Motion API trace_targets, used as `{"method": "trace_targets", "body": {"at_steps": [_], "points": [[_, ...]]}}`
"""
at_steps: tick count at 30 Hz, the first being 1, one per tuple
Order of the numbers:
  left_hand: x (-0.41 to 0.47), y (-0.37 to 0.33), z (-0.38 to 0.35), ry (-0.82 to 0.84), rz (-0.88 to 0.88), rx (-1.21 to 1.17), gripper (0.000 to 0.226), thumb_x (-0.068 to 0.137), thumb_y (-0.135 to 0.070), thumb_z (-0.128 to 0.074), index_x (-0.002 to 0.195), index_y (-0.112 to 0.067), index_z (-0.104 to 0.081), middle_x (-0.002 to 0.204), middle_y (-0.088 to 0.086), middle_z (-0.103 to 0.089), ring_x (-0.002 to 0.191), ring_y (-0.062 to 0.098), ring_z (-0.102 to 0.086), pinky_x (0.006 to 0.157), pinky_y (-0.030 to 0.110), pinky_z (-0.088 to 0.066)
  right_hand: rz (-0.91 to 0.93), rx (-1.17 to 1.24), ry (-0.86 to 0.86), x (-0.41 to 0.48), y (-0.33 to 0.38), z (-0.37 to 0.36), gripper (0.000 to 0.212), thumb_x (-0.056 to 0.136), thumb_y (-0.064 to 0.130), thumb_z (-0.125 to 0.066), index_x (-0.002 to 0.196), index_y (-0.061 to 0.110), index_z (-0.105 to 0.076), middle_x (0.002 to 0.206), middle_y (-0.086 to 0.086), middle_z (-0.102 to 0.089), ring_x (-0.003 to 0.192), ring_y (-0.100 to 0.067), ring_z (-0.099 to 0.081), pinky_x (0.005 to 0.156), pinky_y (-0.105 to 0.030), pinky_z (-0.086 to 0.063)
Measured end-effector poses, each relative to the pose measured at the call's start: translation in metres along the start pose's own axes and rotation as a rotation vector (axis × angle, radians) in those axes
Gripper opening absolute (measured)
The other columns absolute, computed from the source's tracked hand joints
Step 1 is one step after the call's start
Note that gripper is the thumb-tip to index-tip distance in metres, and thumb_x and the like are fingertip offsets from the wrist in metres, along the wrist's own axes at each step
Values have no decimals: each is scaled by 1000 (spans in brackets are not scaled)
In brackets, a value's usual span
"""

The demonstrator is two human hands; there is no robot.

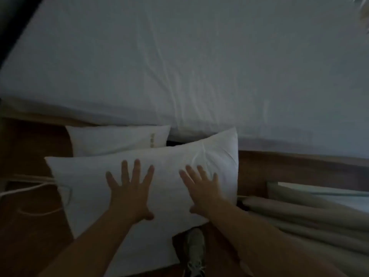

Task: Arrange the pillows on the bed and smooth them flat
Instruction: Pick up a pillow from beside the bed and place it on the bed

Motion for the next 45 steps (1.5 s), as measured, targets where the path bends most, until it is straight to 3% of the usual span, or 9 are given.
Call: {"method": "trace_targets", "body": {"at_steps": [6, 10, 12, 14, 17, 19, 24, 34, 45], "points": [[108, -3, -72, -49, -3, 99, 160, 42, -80, -73, 132, -23, 46, 154, 22, 31, 140, 49, 25, 104, 78, 9, 93, -291, -80, 116, -18, -52, 151, 56, 66, -80, 141, 20, 36, 156, -14, 32, 142, -41, 25, 108, -72, 3], [149, -10, -98, -113, -41, 173, 147, 50, -77, -72, 146, -20, 24, 157, 24, -5, 143, 46, -6, 107, 76, 0, 50, -318, -93, 163, -29, -92, 147, 52, 63, -82, 148, 15, 18, 160, -16, 1, 146, -38, -2, 108, -71, -5], [167, -17, -104, -111, -59, 155, 131, 59, -64, -76, 150, -18, 6, 149, 22, -27, 137, 41, -26, 109, 73, -9, 18, -293, -139, 184, -32, -103, 129, 49, 52, -87, 148, 12, -13, 145, -13, -35, 132, -33, -35, 105, -67, -21], [180, -29, -99, -210, -96, 130, 98, 67, -46, -78, 146, -16, -28, 131, 17, -51, 119, 35, -51, 107, 66, -29, 12, -277, -254, 202, -35, -104, 83, 58, 38, -85, 127, 12, -46, 116, -9, -58, 107, -30, -56, 95, -55, -39], [172, -41, -75, -428, -205, 178, 20, 63, -24, -81, 80, -22, -72, 66, 1, -67, 60, 21, -65, 66, 35, -55, 5, -86, -223, 207, -42, -98, 24, 91, 22, -58, 112, 11, -59, 105, -11, -66, 97, -31, -64, 82, -42, -45], [155, -37, -68, -426, -238, 159, 19, 57, -19, -84, 58, -25, -66, 49, -4, -59, 44, 16, -58, 49, 27, -48, 26, -43, -103, 189, -40, -91, 27, 97, 24, -48, 122, 18, -58, 112, -9, -66, 101, -29, -63, 83, -39, -45], [73, -28, -28, -355, -332, 35, 33, 38, -17, -91, 57, -22, -64, 50, 0, -56, 41, 20, -55, 39, 25, -41, 129, -92, -45, 93, -17, -36, 26, 85, 26, -60, 110, 32, -58, 100, -1, -69, 89, -26, -67, 72, -36, -49], [18, -16, 221, -622, -294, -122, 29, 49, -21, -91, 63, -19, -66, 58, 1, -62, 54, 25, -64, 39, 27, -46, 164, -238, -231, 27, -22, 239, 21, 84, 25, -58, 104, 31, -61, 103, -2, -69, 99, -28, -65, 75, -36, -46], [172, -35, 498, -848, -264, -176, 27, 63, -24, -83, 67, -16, -57, 62, 5, -62, 61, 31, -64, 49, 32, -46, 210, -415, -401, 160, -132, 552, 29, 78, 34, -68, 107, 31, -63, 106, -3, -70, 104, -29, -63, 80, -37, -47]]}}
Point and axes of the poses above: each hand's wrist, its own x-axis towards the middle knuckle, its own z-axis out of the back of the hand, y = z × x, the point moved 7 cm from there along x, towards the middle knuckle
